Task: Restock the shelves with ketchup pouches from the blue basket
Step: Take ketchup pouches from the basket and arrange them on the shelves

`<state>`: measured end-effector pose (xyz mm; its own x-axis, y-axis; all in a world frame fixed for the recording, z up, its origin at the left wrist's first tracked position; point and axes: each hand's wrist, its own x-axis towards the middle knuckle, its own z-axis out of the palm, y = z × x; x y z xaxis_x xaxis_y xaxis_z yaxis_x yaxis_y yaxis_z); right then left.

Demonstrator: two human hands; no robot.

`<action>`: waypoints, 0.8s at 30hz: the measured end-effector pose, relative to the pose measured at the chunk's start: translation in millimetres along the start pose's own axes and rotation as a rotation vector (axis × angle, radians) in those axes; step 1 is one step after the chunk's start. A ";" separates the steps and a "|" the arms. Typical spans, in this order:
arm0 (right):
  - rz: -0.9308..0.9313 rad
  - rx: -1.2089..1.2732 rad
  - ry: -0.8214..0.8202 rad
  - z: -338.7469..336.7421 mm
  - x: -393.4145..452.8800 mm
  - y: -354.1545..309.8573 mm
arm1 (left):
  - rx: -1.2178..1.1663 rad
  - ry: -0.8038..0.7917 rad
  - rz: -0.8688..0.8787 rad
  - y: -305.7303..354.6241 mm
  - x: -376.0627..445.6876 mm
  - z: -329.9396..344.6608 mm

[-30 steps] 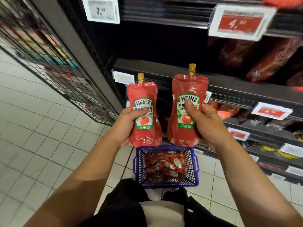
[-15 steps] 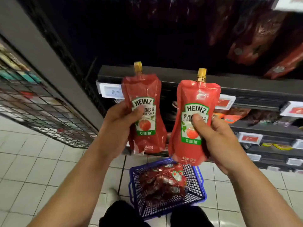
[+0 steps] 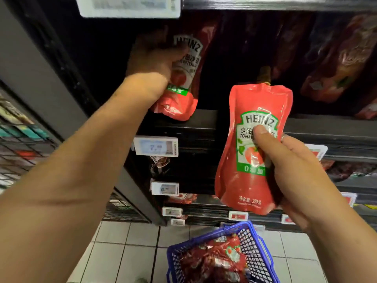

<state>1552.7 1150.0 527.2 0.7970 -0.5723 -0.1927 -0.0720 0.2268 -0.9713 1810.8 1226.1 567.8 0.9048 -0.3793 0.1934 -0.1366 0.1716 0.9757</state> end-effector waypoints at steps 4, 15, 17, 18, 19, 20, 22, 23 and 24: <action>0.014 -0.002 -0.023 5.6 7.8 -1.4 | 0.133 0.104 0.302 -29.9 9.9 -3.5; -0.166 -0.190 -0.149 7.4 51.5 -37.1 | 0.455 -0.102 0.280 -46.8 6.7 -18.7; -0.205 -0.273 -0.126 6.2 67.4 -43.4 | 0.466 -0.144 0.288 -49.4 5.9 -20.7; -0.216 -0.296 -0.103 6.0 75.9 -45.6 | 0.467 -0.151 0.305 -51.5 6.2 -21.5; -0.219 -0.313 -0.075 6.1 85.0 -46.1 | 0.447 -0.143 0.315 -53.3 5.8 -21.8; -0.214 -0.325 -0.042 7.3 95.0 -46.4 | 0.432 -0.127 0.324 -55.9 6.8 -22.5; -0.234 -0.336 0.054 11.7 116.7 -47.6 | 0.489 -0.087 0.333 -58.3 9.8 -22.6; -0.275 -0.340 0.072 16.2 127.7 -49.2 | 0.536 -0.074 0.331 -59.0 11.6 -22.0; -0.328 -0.362 0.066 20.8 139.3 -50.7 | 0.575 -0.068 0.323 -60.7 15.5 -23.1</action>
<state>1679.8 1075.2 552.5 0.7736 -0.6194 0.1339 -0.0372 -0.2553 -0.9662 1842.4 1230.8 509.2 0.7575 -0.4498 0.4732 -0.6073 -0.2195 0.7635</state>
